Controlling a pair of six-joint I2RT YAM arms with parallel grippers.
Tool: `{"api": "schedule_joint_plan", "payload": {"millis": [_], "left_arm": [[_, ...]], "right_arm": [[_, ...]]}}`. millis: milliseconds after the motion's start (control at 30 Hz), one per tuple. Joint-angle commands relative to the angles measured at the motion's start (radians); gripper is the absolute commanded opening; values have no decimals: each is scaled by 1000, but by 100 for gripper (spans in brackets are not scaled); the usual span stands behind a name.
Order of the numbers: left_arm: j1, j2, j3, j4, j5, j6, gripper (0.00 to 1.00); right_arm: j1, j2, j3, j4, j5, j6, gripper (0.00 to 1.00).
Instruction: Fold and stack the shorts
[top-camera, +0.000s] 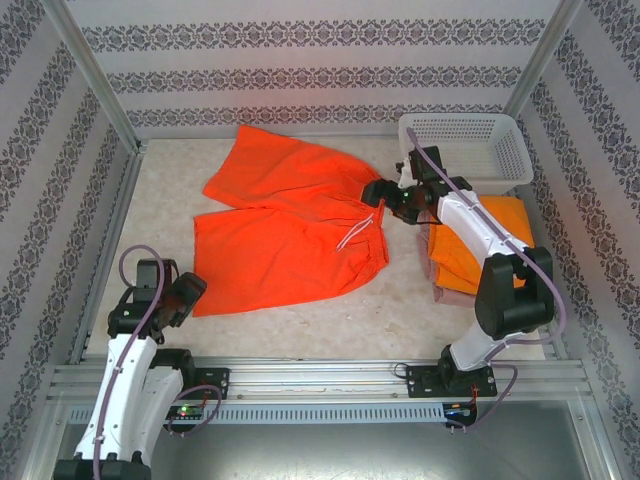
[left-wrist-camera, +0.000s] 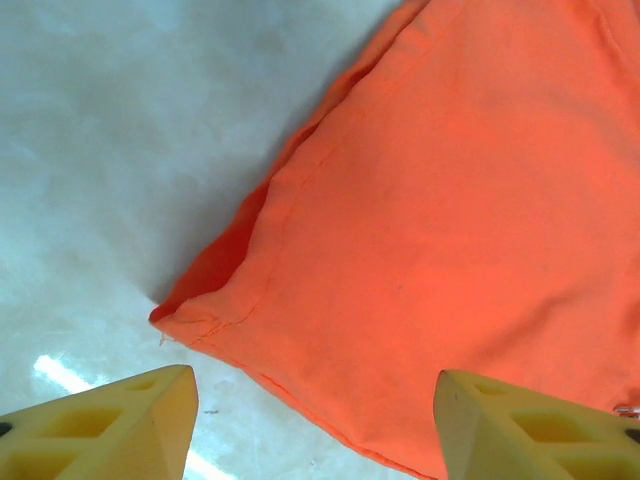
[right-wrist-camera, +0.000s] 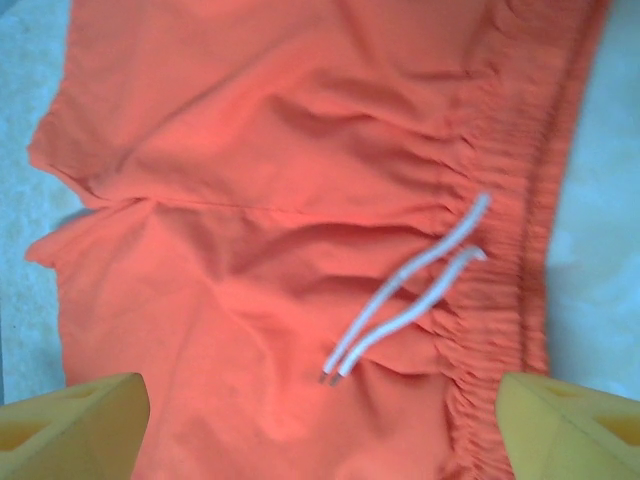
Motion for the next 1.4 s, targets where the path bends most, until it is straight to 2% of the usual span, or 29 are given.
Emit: {"api": "schedule_joint_plan", "payload": {"millis": [0, 100, 367, 667, 867, 1100, 1300, 1367], "left_arm": [[7, 6, -44, -31, 5, -52, 58], [6, 33, -66, 4, 9, -51, 52], [6, 76, -135, 74, -2, -53, 50], [7, 148, -177, 201, -21, -47, 48], [7, 216, -181, 264, -22, -29, 42], [7, 220, -162, 277, -20, -8, 21], [7, 166, -108, 233, -34, 17, 1], [7, 149, -98, 225, -40, 20, 0]], "right_arm": [[-7, -66, -40, 52, -45, 25, 90], [-11, -89, -81, 58, -54, 31, 90], [-18, -147, -191, 75, -56, 47, 90], [-26, -163, -218, 76, -57, 50, 89], [-25, -167, -256, 84, -63, 61, 89], [-20, -190, -337, 96, -69, 99, 88], [-4, -213, -426, 132, -58, 165, 83], [3, -213, -453, 150, -60, 189, 80]]}}
